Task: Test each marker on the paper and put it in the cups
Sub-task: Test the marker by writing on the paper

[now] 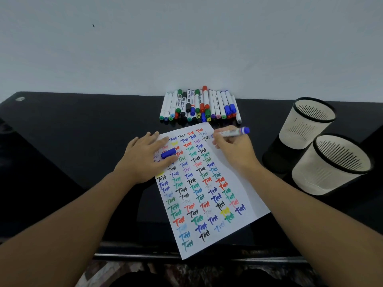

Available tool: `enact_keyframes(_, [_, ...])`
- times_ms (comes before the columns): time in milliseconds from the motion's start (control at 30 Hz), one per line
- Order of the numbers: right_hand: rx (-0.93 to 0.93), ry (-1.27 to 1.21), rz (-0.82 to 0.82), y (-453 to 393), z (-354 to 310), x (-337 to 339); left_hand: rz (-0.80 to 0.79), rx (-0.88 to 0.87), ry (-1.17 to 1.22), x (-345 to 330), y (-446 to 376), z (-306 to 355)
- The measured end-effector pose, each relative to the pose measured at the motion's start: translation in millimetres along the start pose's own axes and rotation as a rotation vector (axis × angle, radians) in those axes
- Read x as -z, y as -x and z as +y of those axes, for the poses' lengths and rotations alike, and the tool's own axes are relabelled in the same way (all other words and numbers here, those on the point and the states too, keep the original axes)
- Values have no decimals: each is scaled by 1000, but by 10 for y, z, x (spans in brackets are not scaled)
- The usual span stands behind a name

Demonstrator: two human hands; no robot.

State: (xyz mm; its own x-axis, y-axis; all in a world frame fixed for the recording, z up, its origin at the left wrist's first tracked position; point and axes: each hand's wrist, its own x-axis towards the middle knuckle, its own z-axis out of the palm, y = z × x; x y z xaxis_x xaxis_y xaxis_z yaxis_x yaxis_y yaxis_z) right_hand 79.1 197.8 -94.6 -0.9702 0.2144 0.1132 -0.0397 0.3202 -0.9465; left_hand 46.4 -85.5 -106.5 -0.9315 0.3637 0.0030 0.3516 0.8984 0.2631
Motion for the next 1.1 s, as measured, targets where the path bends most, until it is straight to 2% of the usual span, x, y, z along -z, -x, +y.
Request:
enact_keyframes(200, [-23, 124, -36, -5, -26, 14, -28, 21, 11, -3, -16, -9])
enact_keyframes(733, [-7, 56, -76, 44, -12, 33, -33, 9, 14, 14, -1, 8])
enact_keyframes(867, [5, 47, -132, 48, 4, 81, -51, 8, 22, 22, -6, 16])
enact_keyframes(1100, [-13, 80, -97, 39, 20, 42, -54, 20, 22, 25, -16, 26])
